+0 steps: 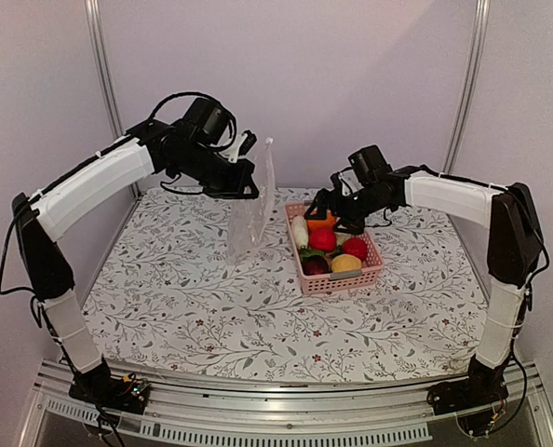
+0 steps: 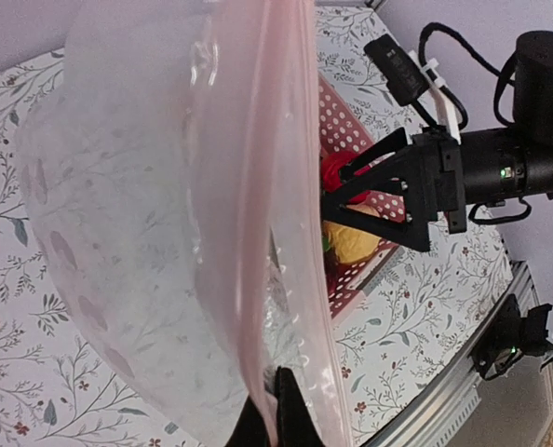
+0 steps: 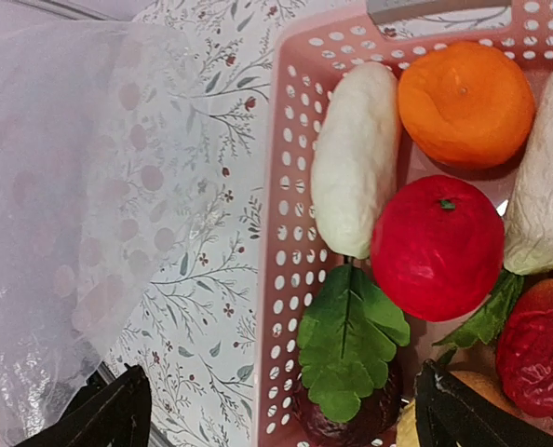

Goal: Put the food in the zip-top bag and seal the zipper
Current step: Place the fake fruit in the bin, then open the zipper food storage bag at the center of the board.

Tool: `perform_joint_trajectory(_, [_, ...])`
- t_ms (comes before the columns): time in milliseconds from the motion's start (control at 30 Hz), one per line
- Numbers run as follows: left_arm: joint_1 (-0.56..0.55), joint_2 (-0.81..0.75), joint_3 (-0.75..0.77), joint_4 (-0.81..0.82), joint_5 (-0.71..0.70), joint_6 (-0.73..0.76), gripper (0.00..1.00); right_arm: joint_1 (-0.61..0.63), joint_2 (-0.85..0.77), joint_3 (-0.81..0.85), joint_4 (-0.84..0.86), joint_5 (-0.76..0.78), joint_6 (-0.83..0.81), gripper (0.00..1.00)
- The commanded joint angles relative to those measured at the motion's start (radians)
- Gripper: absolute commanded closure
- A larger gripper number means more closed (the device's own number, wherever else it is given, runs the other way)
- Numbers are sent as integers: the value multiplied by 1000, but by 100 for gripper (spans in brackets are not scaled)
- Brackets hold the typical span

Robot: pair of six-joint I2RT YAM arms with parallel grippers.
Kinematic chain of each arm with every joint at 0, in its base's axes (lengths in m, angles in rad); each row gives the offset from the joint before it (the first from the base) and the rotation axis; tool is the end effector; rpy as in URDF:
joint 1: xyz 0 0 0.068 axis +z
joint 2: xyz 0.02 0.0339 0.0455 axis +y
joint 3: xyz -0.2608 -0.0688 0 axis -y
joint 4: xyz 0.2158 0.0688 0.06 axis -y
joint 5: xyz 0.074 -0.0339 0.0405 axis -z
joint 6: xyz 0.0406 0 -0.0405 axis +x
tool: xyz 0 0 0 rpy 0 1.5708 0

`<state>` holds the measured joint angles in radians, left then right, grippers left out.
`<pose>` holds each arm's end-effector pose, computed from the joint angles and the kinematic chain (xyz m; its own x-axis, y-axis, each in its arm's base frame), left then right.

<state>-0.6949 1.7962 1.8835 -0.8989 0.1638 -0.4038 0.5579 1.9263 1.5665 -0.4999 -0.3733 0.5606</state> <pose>0.2773 -0.2398 0.3636 -0.7945 0.1576 -0.5865 0.4413 0.8133 -0.3792 0.3373 0.2280 0.2535 -0.9138 0.0133 -0.4059 -0.2468 0.7756 0.5810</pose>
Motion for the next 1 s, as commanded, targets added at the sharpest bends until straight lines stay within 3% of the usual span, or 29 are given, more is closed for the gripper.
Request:
perform_joint_trajectory(0, [-10, 30, 3, 27, 3, 4, 100, 40, -92, 40, 110, -131, 7, 8])
perform_joint_trajectory(333, [-13, 64, 37, 40, 32, -6, 100, 102, -84, 85, 291, -309, 26, 16])
perform_joint_trajectory(533, [-13, 58, 36, 38, 40, -6, 100, 115, -28, 137, 283, -239, 56, 30])
perform_joint_trajectory(700, [-12, 44, 26, 27, 39, -3, 100, 122, 28, 184, 272, -214, 87, 34])
perform_joint_trajectory(833, [-12, 32, 17, 25, 37, 0, 100, 133, 76, 234, 261, -204, 91, 45])
perform_joint_trajectory(967, [-13, 27, 10, 17, 39, 2, 100, 135, 106, 262, 245, -167, 107, 73])
